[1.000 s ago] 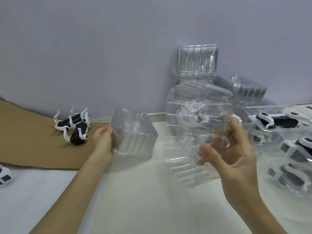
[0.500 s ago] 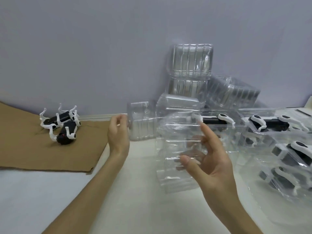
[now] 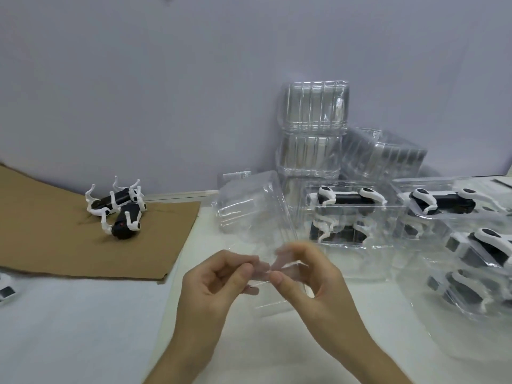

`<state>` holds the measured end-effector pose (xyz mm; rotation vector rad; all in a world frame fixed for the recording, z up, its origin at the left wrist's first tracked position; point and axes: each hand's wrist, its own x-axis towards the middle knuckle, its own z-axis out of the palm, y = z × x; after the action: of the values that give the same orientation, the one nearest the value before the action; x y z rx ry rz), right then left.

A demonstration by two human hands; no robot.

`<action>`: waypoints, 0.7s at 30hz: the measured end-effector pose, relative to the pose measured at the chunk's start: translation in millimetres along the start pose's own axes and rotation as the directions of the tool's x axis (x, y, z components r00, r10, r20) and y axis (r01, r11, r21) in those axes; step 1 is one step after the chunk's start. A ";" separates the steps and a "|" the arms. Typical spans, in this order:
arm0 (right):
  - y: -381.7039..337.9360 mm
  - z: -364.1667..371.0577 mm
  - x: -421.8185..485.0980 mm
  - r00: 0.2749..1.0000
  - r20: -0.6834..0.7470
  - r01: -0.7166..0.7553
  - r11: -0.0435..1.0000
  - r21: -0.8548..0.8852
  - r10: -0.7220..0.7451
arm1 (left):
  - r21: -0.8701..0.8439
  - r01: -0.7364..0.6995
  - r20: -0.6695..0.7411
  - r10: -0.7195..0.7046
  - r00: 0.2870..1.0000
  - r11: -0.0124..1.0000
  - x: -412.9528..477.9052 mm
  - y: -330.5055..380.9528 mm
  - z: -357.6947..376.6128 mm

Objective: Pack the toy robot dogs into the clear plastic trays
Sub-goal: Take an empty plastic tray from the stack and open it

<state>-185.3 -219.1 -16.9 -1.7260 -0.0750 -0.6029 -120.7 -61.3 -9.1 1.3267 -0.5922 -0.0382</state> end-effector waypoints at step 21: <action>-41.9 18.0 72.3 0.831 -0.080 0.473 0.776 -0.417 -0.550 | -0.521 0.411 -0.451 -0.650 0.612 0.748 37.9 -36.3 -82.6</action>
<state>-132.0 -211.2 49.5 -2.0224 -0.3187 -1.2681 -42.1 -10.2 -37.5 1.0121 0.3970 -0.2036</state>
